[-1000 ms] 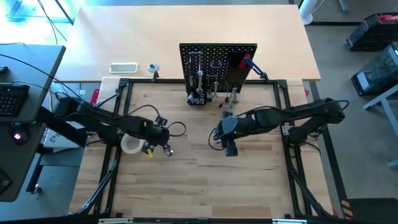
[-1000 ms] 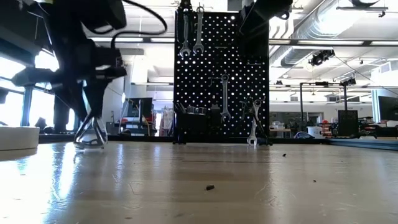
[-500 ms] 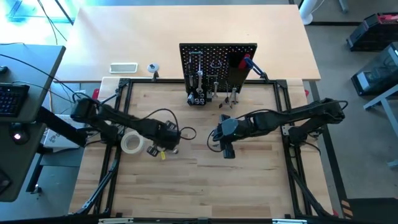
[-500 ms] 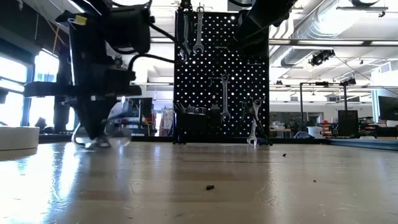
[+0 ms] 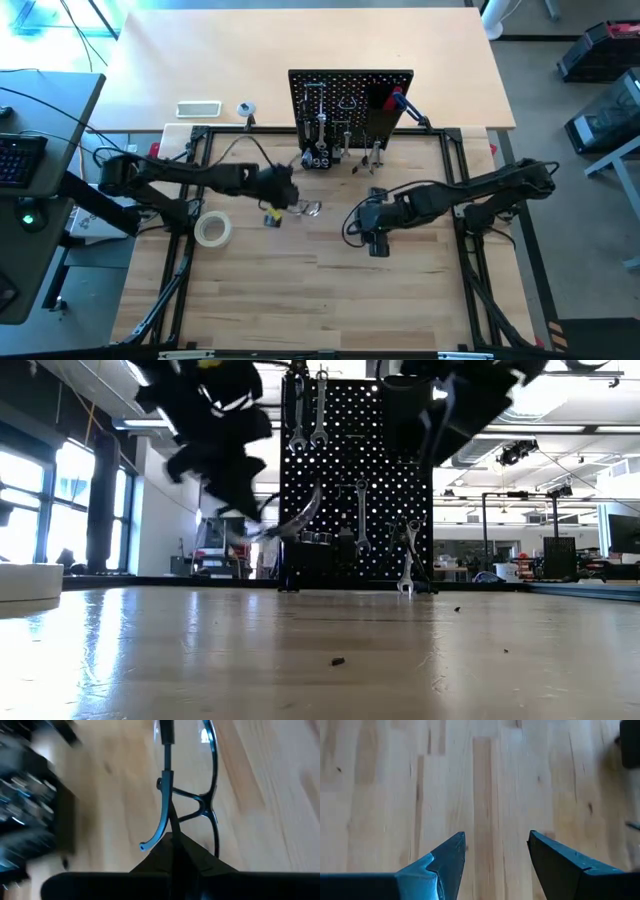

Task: Hang tools onto peg board
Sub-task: Hang the safety goggles onto the black bin on the peg board

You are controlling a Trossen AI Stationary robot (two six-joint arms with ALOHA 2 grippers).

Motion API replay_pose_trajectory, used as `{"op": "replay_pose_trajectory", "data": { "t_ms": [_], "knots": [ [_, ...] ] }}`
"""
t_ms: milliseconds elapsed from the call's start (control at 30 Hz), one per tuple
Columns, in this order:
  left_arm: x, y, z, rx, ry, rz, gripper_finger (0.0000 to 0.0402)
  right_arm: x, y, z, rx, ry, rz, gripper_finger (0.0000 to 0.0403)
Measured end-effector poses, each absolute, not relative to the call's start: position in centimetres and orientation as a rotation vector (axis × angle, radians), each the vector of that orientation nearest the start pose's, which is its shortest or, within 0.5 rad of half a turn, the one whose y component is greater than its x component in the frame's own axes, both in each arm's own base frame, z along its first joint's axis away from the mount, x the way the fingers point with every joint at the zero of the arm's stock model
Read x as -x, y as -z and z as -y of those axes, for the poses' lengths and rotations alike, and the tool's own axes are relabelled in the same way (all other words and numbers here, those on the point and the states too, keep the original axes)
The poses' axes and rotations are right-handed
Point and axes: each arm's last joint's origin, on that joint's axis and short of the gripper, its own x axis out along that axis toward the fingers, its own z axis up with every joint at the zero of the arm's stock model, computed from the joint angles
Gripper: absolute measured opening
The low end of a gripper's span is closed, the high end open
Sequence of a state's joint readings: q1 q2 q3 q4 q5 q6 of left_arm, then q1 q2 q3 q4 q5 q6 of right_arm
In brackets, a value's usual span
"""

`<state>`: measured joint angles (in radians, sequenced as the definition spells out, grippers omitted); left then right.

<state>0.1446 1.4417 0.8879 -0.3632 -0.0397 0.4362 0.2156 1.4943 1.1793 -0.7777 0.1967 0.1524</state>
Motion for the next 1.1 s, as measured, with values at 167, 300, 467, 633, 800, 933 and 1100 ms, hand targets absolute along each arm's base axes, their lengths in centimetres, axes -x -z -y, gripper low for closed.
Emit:
{"op": "replay_pose_trajectory", "data": {
  "t_ms": [167,300,467,633,800,933,1100],
  "knots": [
    [-28.8,-22.1,-6.6,-0.297,-0.022,-0.779,0.0001,-27.7,-26.9,-6.8,0.103,0.123,-1.069,0.0213],
    [-29.4,-22.6,-8.4,-0.254,-0.087,-0.678,0.0001,-26.2,-28.2,-7.5,0.109,0.196,-1.024,0.0213],
    [-29.8,-22.9,-10.3,-0.201,-0.144,-0.564,0.0001,-24.5,-29.7,-8.4,0.117,0.263,-0.931,0.0213],
    [-30.3,-22.9,-11.9,-0.139,-0.171,-0.473,0.0001,-23.5,-30.6,-8.8,0.128,0.309,-0.859,0.0213],
    [-31.1,-22.6,-13.0,-0.083,-0.137,-0.478,0.0,-23.4,-30.8,-8.9,0.132,0.327,-0.841,0.0213],
    [-32.8,-22.4,-13.7,-0.042,-0.123,-0.532,0.0,-23.4,-30.8,-8.8,0.14,0.335,-0.838,0.0213],
    [-34.0,-22.8,-14.3,-0.027,-0.131,-0.552,0.0,-23.4,-30.8,-8.8,0.139,0.342,-0.835,0.0213]
  ]
}}
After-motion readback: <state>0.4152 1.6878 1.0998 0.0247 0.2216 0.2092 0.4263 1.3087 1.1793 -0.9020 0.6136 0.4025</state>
